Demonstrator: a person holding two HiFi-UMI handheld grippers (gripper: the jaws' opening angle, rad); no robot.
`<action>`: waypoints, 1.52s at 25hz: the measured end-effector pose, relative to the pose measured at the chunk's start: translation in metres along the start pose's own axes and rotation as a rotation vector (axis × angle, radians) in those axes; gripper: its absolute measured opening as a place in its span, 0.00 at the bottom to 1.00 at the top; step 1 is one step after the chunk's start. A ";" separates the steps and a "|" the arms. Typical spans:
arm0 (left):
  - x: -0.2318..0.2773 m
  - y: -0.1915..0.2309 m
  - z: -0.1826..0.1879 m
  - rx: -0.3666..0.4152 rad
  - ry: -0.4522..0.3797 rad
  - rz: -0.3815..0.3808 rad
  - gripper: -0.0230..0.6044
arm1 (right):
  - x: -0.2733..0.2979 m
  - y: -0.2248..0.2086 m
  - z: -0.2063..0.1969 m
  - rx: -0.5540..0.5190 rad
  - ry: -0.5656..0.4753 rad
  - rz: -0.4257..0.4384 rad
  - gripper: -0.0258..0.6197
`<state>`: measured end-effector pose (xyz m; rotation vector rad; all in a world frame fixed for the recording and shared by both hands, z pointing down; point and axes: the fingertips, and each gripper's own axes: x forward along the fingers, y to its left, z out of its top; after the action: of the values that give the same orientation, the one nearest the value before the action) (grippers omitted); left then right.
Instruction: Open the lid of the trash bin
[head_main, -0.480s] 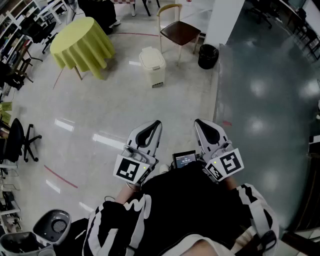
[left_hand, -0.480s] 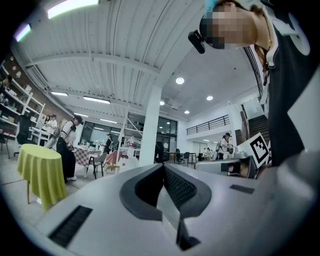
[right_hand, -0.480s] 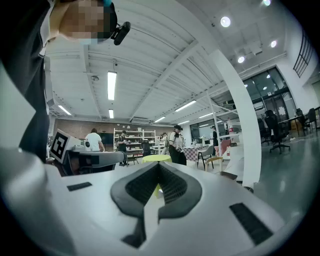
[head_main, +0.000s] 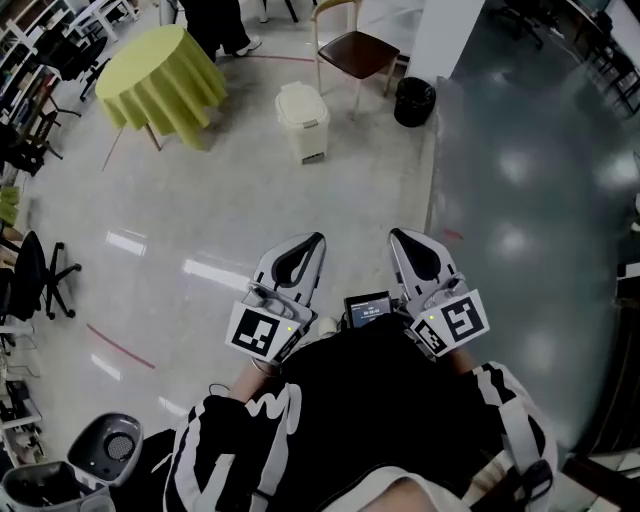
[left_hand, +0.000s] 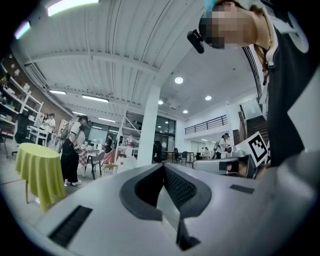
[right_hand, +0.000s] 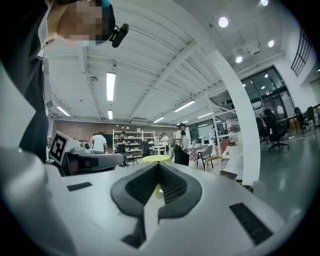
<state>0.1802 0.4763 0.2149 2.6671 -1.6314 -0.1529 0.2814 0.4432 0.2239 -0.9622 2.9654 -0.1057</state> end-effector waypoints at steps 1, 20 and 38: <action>-0.001 0.000 0.000 0.001 0.000 -0.001 0.05 | 0.000 0.002 0.000 -0.003 0.001 0.001 0.04; -0.013 -0.006 -0.005 -0.016 0.004 -0.056 0.05 | -0.006 0.017 -0.008 0.054 0.006 -0.069 0.04; -0.009 0.007 -0.002 -0.014 -0.005 -0.028 0.05 | 0.011 0.015 -0.001 -0.010 -0.008 -0.046 0.04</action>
<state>0.1698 0.4807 0.2180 2.6824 -1.5889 -0.1701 0.2637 0.4494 0.2233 -1.0293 2.9406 -0.0882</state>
